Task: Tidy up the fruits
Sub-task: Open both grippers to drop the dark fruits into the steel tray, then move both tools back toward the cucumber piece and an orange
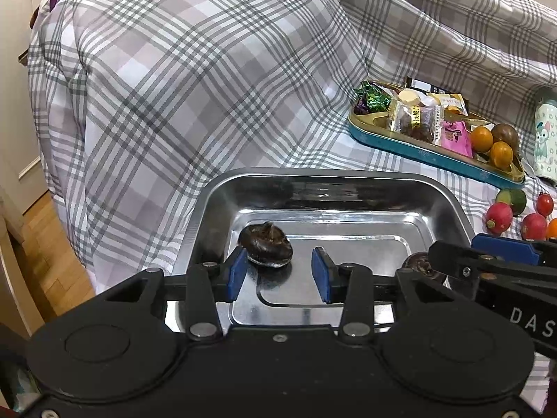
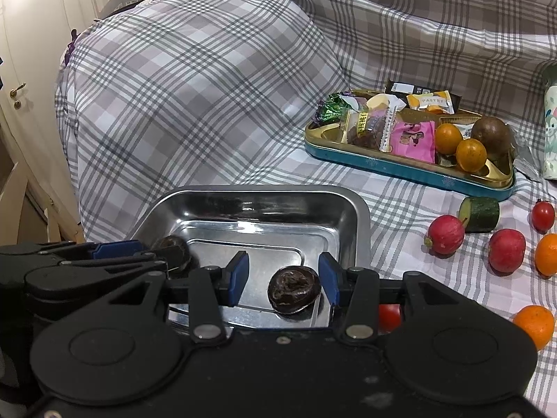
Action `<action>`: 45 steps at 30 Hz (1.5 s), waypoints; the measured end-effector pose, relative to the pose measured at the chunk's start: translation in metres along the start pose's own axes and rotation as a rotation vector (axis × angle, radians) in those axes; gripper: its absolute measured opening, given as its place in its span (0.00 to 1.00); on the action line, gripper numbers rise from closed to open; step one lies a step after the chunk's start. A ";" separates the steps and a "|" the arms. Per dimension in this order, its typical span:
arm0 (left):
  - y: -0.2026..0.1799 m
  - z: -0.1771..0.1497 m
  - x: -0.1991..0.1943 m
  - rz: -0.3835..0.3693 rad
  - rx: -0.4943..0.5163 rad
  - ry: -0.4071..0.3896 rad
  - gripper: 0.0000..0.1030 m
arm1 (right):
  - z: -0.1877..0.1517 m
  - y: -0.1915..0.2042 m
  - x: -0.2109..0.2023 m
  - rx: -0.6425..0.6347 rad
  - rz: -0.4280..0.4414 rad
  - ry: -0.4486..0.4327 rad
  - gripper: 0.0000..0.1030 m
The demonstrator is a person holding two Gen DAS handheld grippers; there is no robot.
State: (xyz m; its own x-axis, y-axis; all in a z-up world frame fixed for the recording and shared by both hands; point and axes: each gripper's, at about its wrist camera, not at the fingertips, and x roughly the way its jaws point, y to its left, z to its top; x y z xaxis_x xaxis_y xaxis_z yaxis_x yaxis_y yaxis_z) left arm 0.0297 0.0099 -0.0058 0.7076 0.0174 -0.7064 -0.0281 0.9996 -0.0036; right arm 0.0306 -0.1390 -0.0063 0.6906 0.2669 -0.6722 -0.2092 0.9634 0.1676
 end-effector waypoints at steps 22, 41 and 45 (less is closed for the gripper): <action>-0.002 -0.001 -0.001 0.012 -0.004 -0.008 0.48 | 0.002 -0.004 -0.005 -0.002 -0.002 -0.008 0.46; -0.006 0.000 -0.001 -0.008 0.023 -0.013 0.48 | 0.019 -0.045 -0.012 0.039 -0.176 -0.007 0.46; -0.011 0.000 -0.002 -0.034 0.036 -0.017 0.48 | 0.023 -0.080 -0.015 0.111 -0.238 0.031 0.46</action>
State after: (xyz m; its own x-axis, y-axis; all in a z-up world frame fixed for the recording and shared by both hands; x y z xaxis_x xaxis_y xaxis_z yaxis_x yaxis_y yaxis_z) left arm 0.0286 -0.0014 -0.0041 0.7196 -0.0169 -0.6942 0.0214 0.9998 -0.0021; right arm 0.0527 -0.2192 0.0067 0.6895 0.0336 -0.7235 0.0347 0.9962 0.0793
